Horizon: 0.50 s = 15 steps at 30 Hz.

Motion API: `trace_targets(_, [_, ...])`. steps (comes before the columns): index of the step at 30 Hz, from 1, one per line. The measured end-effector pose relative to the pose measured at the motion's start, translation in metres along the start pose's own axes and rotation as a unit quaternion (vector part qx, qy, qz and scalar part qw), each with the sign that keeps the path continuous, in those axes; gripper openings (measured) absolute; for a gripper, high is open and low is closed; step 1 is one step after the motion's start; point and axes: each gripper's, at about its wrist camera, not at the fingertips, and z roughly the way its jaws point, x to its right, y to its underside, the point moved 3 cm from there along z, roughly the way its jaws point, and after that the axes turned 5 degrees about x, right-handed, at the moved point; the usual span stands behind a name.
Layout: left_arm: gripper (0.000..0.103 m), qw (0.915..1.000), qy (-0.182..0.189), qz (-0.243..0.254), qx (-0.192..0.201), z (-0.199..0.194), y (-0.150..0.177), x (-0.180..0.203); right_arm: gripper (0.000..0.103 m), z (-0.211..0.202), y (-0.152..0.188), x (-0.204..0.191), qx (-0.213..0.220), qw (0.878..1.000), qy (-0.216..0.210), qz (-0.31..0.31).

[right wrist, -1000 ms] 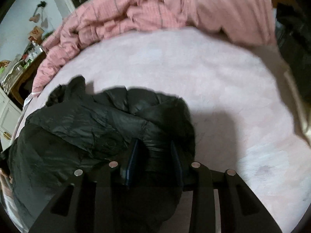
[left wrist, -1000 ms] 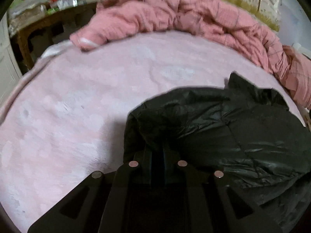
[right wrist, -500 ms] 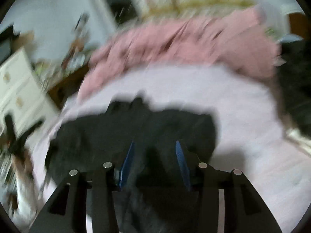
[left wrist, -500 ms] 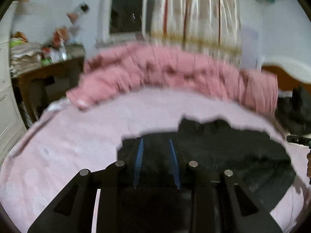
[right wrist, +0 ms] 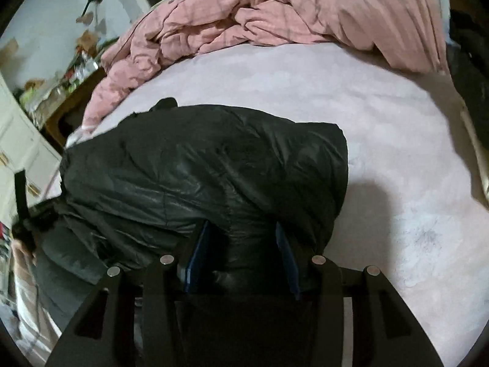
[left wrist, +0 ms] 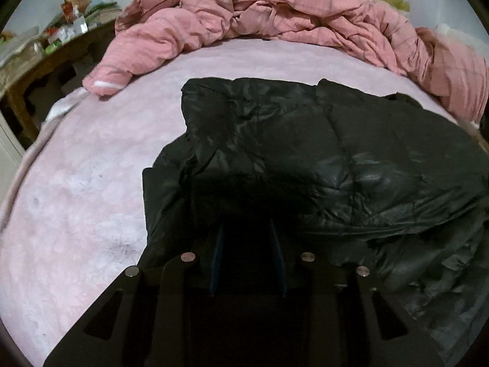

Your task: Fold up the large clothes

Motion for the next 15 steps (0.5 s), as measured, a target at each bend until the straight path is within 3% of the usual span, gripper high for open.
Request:
trace_targets(4, [0.030, 0.9986, -0.027, 0.017, 0.042, -0.022, 0.004, 0.002, 0.049, -0.010, 0.003, 0.002, 0.020, 1.000, -0.011, 0.008])
trace_targets(6, [0.030, 0.9957, -0.028, 0.014, 0.088, -0.049, 0.013, -0.002, 0.061, -0.040, 0.013, -0.005, 0.040, 0.999, -0.021, -0.016])
trace_targets(7, [0.033, 0.9918, -0.040, 0.025, 0.119, -0.067, 0.021, -0.001, 0.065, -0.052, 0.016, -0.006, 0.052, 0.998, -0.026, -0.022])
trace_targets(8, [0.042, 0.9841, -0.067, 0.047, 0.157, -0.086, 0.035, 0.003, 0.071, -0.076, 0.024, -0.009, 0.083, 0.996, -0.031, -0.033])
trace_targets(10, [0.045, 0.9705, -0.101, 0.068, 0.208, -0.116, 0.064, 0.009, 0.073, -0.110, 0.040, -0.012, 0.136, 0.990, -0.034, -0.031])
trace_targets(15, [0.046, 0.9644, -0.055, 0.014, 0.258, -0.166, 0.116, -0.003, 0.074, -0.145, 0.084, -0.004, 0.173, 0.985, 0.003, 0.008])
